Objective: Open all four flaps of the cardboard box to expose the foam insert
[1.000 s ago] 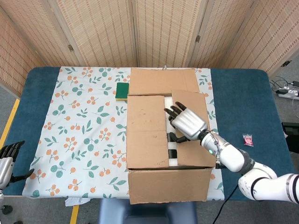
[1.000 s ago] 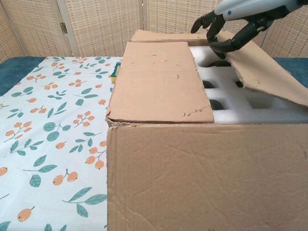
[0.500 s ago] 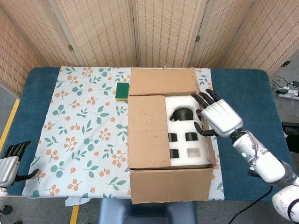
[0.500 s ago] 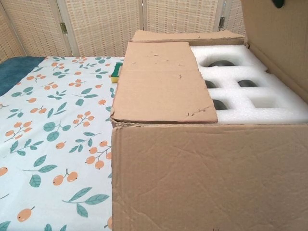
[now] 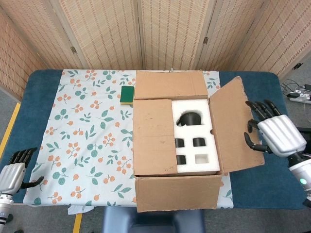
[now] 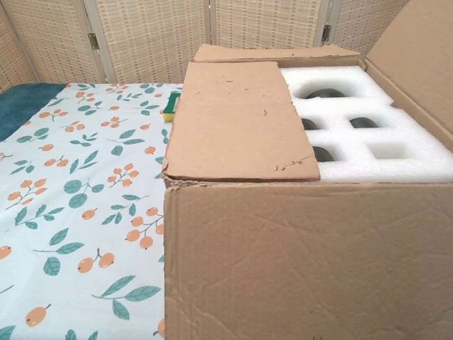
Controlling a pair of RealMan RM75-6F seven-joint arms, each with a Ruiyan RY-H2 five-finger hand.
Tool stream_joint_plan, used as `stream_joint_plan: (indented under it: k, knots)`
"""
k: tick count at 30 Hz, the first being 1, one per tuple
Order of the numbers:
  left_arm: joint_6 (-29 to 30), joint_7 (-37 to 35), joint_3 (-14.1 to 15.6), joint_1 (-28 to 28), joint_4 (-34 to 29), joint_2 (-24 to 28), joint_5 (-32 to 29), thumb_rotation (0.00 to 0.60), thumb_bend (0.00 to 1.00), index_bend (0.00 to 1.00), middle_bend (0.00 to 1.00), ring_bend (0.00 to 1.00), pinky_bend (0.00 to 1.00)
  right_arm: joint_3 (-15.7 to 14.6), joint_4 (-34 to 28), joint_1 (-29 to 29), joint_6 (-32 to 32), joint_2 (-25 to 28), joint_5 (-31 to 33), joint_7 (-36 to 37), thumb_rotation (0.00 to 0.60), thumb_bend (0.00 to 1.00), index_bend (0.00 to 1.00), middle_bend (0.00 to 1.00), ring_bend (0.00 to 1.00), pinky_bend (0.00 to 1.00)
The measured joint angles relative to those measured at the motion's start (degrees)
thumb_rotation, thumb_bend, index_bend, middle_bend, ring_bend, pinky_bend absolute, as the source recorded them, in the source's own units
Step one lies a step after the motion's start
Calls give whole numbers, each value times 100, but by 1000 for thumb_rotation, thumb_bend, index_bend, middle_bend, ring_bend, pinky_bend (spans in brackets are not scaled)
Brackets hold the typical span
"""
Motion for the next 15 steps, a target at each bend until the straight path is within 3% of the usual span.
stream_joint_plan:
  k: [7, 10, 15]
  knots:
    - [-16, 161, 11, -28, -19, -58, -21, 600, 283, 56, 131, 99, 0, -154, 772, -476, 182, -268, -223, 813, 160, 612, 489, 60, 64, 0]
    - [15, 175, 2, -33, -37, -67, -12, 600, 283, 58, 131, 99, 0, -169, 1104, -632, 291, -419, -379, 1225, 215, 612, 378, 21, 48, 0]
    - [87, 180, -55, -76, -103, -4, 49, 600, 283, 58, 133, 101, 0, -163, 1610, -919, 591, -803, -470, 1378, 229, 613, 152, 0, 4, 0]
